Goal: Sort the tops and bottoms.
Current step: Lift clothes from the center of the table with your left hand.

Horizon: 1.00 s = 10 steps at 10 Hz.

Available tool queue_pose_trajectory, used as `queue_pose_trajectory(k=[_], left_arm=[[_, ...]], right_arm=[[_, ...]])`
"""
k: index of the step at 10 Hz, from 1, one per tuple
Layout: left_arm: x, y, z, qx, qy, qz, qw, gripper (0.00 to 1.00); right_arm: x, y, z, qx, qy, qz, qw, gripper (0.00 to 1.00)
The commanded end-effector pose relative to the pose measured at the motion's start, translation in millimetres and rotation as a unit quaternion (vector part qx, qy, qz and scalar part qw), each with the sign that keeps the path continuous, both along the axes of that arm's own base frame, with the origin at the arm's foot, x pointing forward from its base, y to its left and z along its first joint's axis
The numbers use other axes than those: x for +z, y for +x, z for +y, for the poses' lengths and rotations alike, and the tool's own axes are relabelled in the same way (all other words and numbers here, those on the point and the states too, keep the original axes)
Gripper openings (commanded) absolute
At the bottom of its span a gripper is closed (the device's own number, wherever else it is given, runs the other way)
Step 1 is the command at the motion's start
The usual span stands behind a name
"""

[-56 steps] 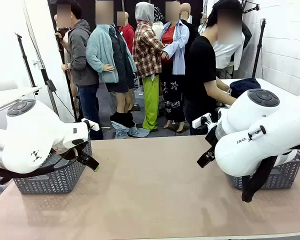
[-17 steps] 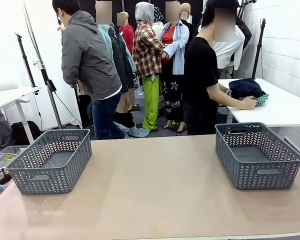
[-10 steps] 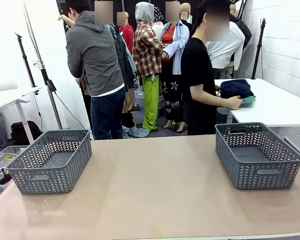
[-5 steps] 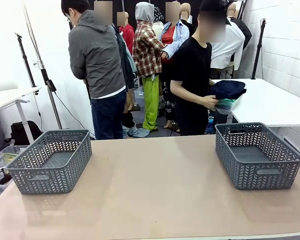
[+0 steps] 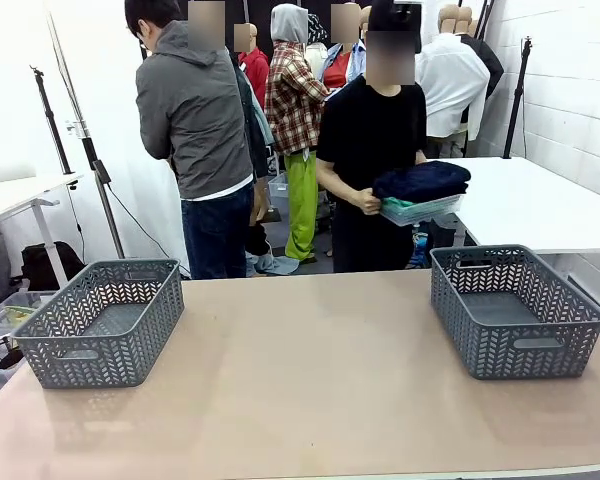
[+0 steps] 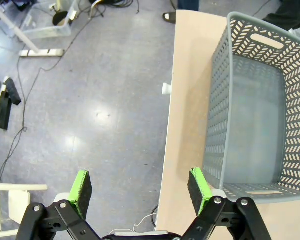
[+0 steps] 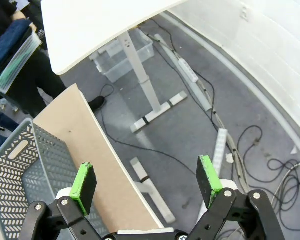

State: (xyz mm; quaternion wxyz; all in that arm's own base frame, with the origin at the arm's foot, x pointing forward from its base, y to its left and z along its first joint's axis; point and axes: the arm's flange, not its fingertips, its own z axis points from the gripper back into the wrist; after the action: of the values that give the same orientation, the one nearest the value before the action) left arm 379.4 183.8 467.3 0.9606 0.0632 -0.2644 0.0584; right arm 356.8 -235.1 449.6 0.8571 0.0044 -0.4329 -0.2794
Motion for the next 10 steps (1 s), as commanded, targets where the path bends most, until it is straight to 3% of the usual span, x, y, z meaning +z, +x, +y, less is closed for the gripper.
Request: queue_pose_trajectory(k=[1,10], left_arm=[[-0.4,-2.9,0.5,0.001,-0.001,-0.001,1.000,1.00],[-0.4,-2.9,0.5,0.001,-0.001,-0.001,1.000,1.00]], right_arm=[[2.2,0.0,2.3,-0.003,0.000,0.002,1.000,1.00],[2.2,0.0,2.3,-0.003,0.000,0.002,1.000,1.00]])
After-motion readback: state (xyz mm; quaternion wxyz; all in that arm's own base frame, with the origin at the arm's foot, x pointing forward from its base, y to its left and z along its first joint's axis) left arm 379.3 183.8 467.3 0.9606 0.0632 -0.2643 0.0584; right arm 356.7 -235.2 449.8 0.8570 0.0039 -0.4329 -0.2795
